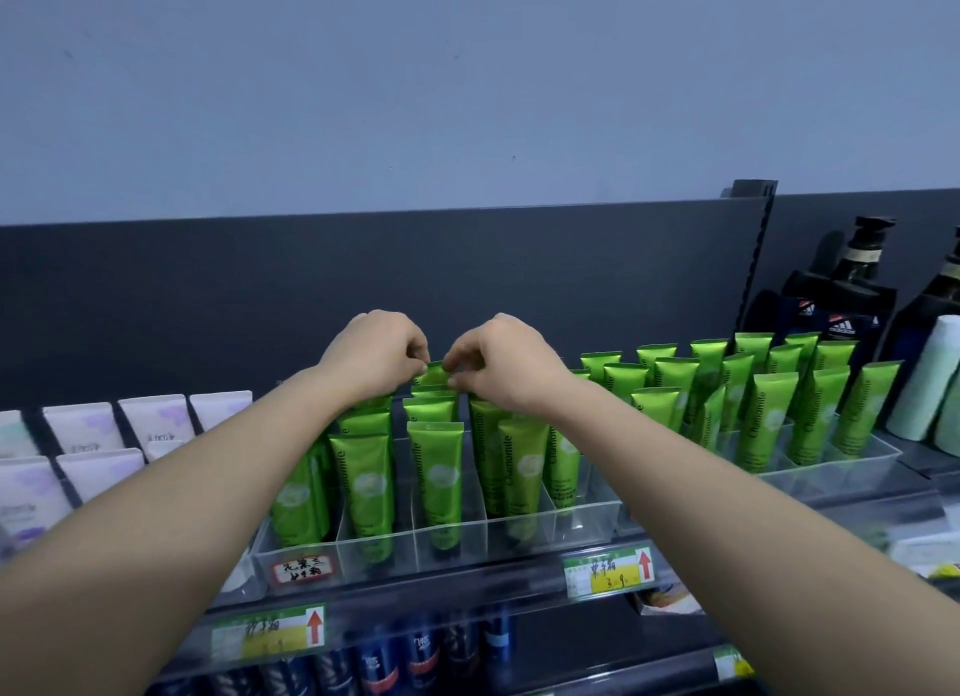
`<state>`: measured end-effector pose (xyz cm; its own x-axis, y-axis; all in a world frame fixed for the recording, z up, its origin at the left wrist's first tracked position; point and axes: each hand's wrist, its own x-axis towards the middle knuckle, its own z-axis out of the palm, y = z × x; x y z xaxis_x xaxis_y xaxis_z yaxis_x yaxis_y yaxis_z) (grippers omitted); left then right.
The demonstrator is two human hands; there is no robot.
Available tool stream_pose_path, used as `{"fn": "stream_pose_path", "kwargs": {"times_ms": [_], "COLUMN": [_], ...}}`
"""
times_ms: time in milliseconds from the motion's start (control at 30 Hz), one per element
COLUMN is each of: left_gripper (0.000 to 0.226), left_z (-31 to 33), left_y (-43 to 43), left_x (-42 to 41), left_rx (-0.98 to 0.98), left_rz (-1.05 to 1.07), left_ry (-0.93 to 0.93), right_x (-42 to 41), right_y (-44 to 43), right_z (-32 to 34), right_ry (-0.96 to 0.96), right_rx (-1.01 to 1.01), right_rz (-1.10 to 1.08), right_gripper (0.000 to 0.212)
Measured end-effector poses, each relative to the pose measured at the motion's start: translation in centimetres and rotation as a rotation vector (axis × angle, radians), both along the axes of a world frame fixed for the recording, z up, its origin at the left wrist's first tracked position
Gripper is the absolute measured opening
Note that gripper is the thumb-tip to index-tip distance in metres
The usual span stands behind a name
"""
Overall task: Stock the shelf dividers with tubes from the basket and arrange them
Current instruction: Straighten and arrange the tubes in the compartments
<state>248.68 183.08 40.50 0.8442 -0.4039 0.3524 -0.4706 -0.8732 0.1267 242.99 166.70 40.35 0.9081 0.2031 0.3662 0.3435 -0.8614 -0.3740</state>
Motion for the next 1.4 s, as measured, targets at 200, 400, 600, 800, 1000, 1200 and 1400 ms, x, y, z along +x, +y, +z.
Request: {"fn": "stream_pose_path", "kwargs": {"times_ms": [200, 400, 600, 800, 1000, 1200, 1400], "left_gripper": [0.005, 0.006, 0.003, 0.001, 0.008, 0.009, 0.002], "left_z": [-0.1, 0.1, 0.2, 0.5, 1.1, 1.9, 2.1], "left_y": [0.3, 0.4, 0.9, 0.9, 0.5, 0.0, 0.2], "left_x": [0.5, 0.5, 0.7, 0.5, -0.2, -1.4, -1.6], "left_rx": [0.026, -0.010, -0.053, -0.049, -0.115, -0.046, 0.060], "left_rz": [-0.026, -0.049, -0.038, -0.043, -0.083, -0.153, -0.165], "left_ry": [0.032, 0.087, 0.156, 0.160, 0.139, 0.243, 0.222], "right_x": [1.0, 1.4, 1.6, 1.0, -0.5, -2.5, -3.5], "right_y": [-0.1, 0.0, -0.3, -1.0, -2.5, -3.1, -3.0], "right_z": [-0.6, -0.8, -0.9, -0.5, 0.5, 1.0, 1.0], "right_ry": [0.023, 0.009, 0.023, 0.030, 0.004, 0.029, 0.066], "right_rx": [-0.035, -0.028, -0.020, -0.011, 0.018, -0.023, -0.045], "right_rz": [-0.033, -0.021, -0.013, 0.005, -0.002, 0.022, 0.039], "right_gripper": [0.007, 0.005, 0.008, 0.009, 0.009, 0.011, 0.011]}}
